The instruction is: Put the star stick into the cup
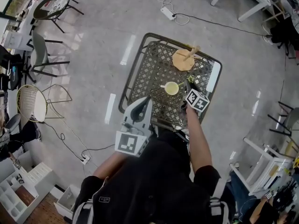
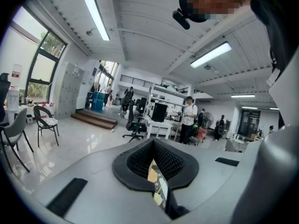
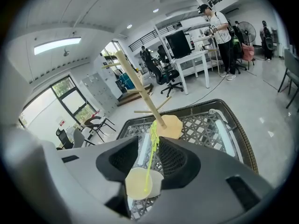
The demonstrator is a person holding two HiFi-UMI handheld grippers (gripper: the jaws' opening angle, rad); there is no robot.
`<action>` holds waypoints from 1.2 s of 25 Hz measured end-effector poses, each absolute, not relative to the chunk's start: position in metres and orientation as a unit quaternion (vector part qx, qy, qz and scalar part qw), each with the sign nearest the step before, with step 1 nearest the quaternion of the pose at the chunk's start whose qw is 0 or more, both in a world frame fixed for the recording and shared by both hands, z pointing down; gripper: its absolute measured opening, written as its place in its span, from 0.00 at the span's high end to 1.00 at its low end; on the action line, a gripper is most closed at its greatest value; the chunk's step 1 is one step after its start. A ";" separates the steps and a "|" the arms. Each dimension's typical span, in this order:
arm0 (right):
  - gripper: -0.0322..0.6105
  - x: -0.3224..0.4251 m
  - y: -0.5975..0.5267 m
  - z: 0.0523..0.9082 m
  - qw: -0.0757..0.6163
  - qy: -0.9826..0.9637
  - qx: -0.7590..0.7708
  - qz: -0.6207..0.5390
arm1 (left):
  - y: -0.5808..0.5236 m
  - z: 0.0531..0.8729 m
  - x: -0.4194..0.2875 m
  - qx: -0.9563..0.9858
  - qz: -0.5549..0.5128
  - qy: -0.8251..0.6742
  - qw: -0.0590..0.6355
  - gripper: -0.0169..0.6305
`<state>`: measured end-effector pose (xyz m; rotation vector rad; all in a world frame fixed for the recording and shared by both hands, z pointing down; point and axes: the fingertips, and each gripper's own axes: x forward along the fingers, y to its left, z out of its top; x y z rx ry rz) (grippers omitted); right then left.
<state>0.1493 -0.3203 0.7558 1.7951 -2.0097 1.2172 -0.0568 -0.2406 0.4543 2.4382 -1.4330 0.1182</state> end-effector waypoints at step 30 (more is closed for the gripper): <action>0.86 0.113 -0.103 0.620 0.084 -0.701 0.635 0.314 | -0.061 0.395 -0.094 0.876 -0.023 -0.470 0.106 0.95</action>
